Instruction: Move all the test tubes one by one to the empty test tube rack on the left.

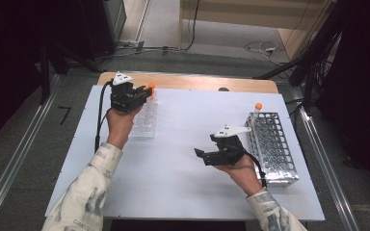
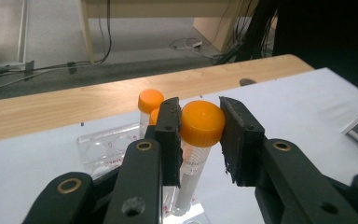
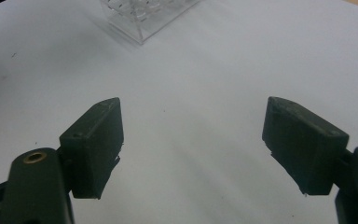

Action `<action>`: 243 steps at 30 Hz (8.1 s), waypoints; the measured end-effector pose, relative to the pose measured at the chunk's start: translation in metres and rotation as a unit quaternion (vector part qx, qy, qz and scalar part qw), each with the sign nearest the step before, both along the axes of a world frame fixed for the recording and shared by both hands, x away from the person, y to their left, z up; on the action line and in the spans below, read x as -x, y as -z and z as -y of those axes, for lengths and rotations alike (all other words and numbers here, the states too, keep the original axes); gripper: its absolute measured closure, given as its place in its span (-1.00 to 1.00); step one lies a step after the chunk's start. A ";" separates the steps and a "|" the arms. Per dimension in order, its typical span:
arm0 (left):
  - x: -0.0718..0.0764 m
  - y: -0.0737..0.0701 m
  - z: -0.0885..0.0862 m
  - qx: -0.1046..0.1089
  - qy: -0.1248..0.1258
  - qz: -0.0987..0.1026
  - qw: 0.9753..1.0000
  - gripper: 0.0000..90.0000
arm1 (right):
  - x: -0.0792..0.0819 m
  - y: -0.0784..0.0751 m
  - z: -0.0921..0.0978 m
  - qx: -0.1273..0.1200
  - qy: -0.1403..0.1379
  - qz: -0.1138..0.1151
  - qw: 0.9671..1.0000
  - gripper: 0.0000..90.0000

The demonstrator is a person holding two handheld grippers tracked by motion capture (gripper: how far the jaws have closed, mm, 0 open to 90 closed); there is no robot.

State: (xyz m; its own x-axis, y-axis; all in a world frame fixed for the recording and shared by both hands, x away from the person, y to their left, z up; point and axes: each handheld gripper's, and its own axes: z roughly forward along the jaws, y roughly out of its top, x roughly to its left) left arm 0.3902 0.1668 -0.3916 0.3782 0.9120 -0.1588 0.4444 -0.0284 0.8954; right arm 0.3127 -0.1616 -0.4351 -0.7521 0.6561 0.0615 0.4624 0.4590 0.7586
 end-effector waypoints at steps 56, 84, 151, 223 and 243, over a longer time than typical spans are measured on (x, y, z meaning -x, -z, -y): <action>0.062 0.026 0.017 0.000 0.033 -0.016 0.999 -0.57 | -0.004 -0.030 0.075 -0.016 0.102 0.036 0.994 -0.57; 0.065 0.030 0.023 -0.004 0.045 -0.016 0.999 -0.58 | -0.095 -0.016 0.141 -0.008 0.263 0.031 0.964 -0.27; 0.070 0.031 0.027 0.000 0.054 -0.019 0.998 -0.62 | -0.066 -0.065 0.114 -0.003 0.205 0.089 0.975 0.59; 0.086 0.030 0.061 0.012 0.184 -0.010 0.983 0.55 | -0.014 -0.007 -0.090 0.007 -0.065 0.022 0.998 0.58; 0.070 0.001 0.022 0.058 0.144 0.010 0.988 0.56 | -0.006 -0.006 -0.062 0.020 -0.039 0.010 0.999 -0.56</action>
State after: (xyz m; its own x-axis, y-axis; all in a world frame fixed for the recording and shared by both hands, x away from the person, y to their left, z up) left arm 0.3204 0.1450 -0.3928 0.6238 0.7417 -0.2466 0.4152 -0.0471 0.9085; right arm 0.3182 -0.0997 -0.4289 -0.8013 0.5979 0.0203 0.4092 0.5231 0.7476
